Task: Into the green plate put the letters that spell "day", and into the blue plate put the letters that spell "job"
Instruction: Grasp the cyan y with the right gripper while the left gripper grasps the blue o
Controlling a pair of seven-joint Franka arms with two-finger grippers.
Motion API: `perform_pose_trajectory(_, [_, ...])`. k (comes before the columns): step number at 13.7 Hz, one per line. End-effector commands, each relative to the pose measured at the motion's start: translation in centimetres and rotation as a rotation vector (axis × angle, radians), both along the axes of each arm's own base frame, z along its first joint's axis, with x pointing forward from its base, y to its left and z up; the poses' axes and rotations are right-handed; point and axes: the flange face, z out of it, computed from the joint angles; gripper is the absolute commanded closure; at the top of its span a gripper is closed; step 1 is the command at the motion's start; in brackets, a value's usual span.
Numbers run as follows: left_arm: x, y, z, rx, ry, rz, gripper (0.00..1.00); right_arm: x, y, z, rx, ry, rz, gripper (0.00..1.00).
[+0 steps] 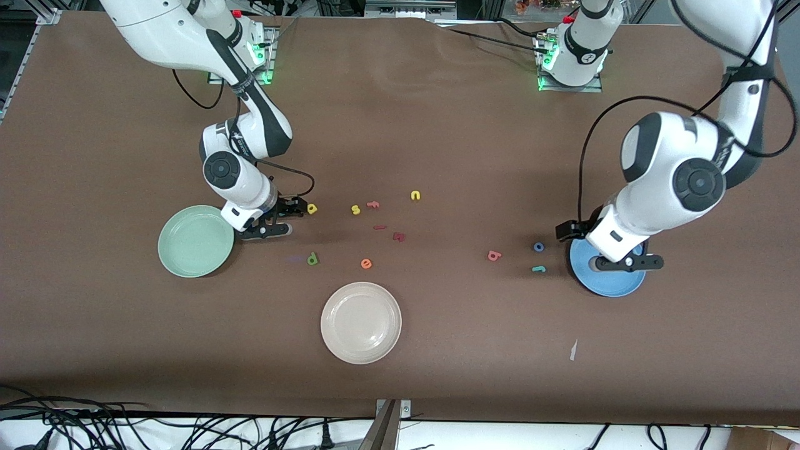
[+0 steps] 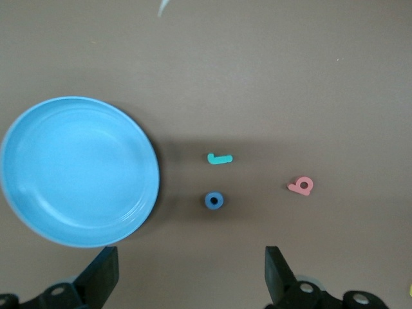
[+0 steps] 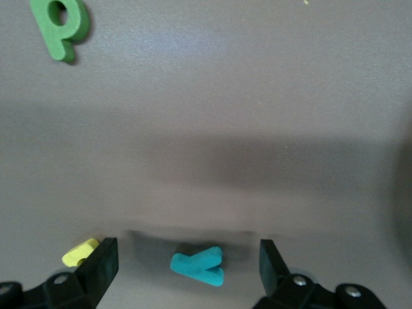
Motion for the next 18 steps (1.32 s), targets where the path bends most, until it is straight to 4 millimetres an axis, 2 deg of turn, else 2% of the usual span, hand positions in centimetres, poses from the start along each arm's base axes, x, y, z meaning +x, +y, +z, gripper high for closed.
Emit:
perform_pose_trajectory(1, [-1.1, -1.5, -1.2, -0.014, 0.013, -0.024, 0.00, 0.4, -0.1, -0.3, -0.009, -0.004, 0.016, 0.15])
perform_pose_trajectory(2, [-1.4, -1.9, -0.8, -0.012, 0.014, -0.026, 0.00, 0.4, -0.1, -0.3, -0.010, -0.003, 0.018, 0.19])
perform_pose_trajectory(4, [-3.1, -3.2, -3.7, 0.002, 0.074, -0.050, 0.00, 0.4, -0.1, -0.3, -0.009, -0.003, 0.016, 0.28])
perform_pose_trajectory(6, [-3.3, -3.0, -3.7, -0.001, 0.069, -0.060, 0.00, 0.4, -0.1, -0.2, -0.009, -0.004, 0.012, 0.33])
perform_pose_trajectory(10, [-4.8, -2.3, -8.3, -0.012, -0.017, -0.039, 0.00, 0.4, -0.1, -0.3, -0.010, -0.001, 0.010, 0.46])
perform_pose_trajectory(15, [-5.7, -2.1, -11.7, -0.011, -0.042, -0.035, 0.00, 0.2, 0.0, -0.4, -0.012, 0.005, 0.009, 0.47])
perform_pose_trajectory(18, [-6.3, -2.3, -14.6, -0.007, -0.046, -0.040, 0.00, -0.1, 0.0, -0.6, -0.016, 0.016, -0.005, 0.47])
